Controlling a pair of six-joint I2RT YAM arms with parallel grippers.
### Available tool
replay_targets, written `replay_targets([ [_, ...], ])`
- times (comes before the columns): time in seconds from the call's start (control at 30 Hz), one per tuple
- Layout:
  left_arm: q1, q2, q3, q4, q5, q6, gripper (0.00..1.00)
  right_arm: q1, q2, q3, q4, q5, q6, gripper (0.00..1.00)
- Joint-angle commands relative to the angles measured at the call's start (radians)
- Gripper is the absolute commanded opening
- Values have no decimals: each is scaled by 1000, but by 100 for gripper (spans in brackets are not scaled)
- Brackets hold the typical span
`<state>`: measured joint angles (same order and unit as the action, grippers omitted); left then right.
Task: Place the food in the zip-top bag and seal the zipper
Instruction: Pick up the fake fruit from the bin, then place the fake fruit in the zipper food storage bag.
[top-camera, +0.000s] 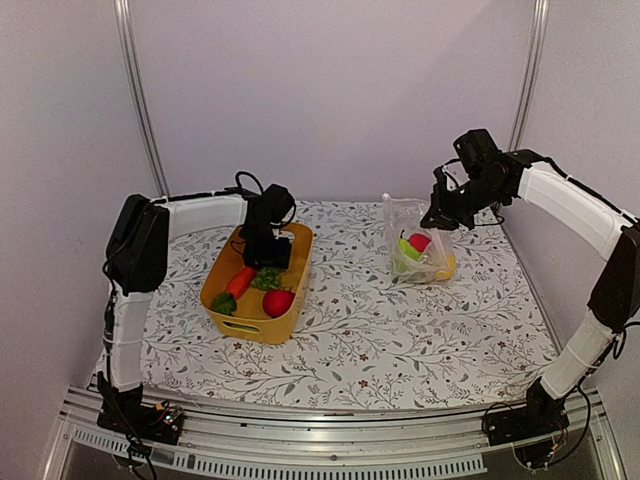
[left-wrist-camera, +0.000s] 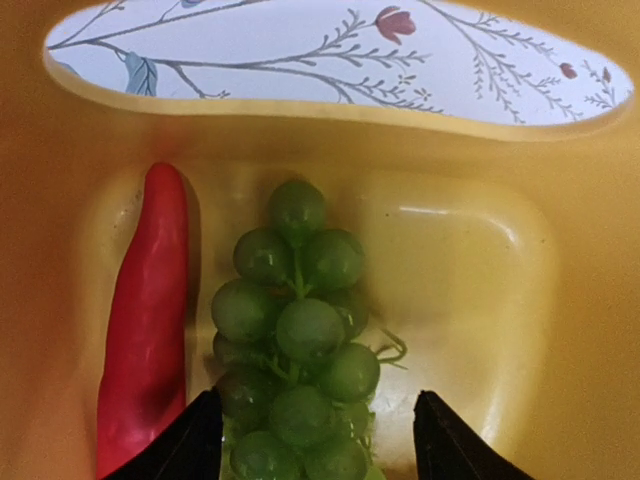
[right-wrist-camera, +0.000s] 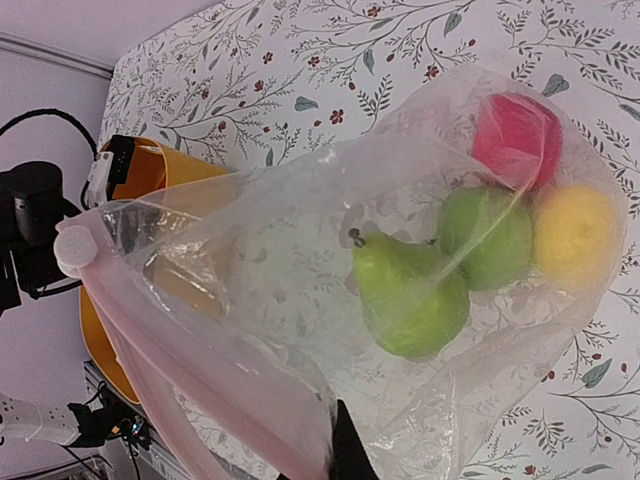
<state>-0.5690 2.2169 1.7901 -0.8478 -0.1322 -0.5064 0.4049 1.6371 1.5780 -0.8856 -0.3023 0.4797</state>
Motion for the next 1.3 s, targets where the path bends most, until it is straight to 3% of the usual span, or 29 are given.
replay_targets([
  [0.0,7,34,27,-66,-23,-9,65,3,-33,-6,22,-7,8,0],
  [0.2,9,63,35,-84,-23,-7,65,3,-20,-7,35,-24,12,0],
  [0.6,10,-103,-14,-8,-5,7,32,5,12,10,34,-31,6,0],
  [0.93,9,-332,-33,43,27,-15,30,11,32,51,-5,-13,-14,0],
  [1.27,-26,-521,-49,258,158,-14,22,48,62,97,-18,-19,-12,0],
])
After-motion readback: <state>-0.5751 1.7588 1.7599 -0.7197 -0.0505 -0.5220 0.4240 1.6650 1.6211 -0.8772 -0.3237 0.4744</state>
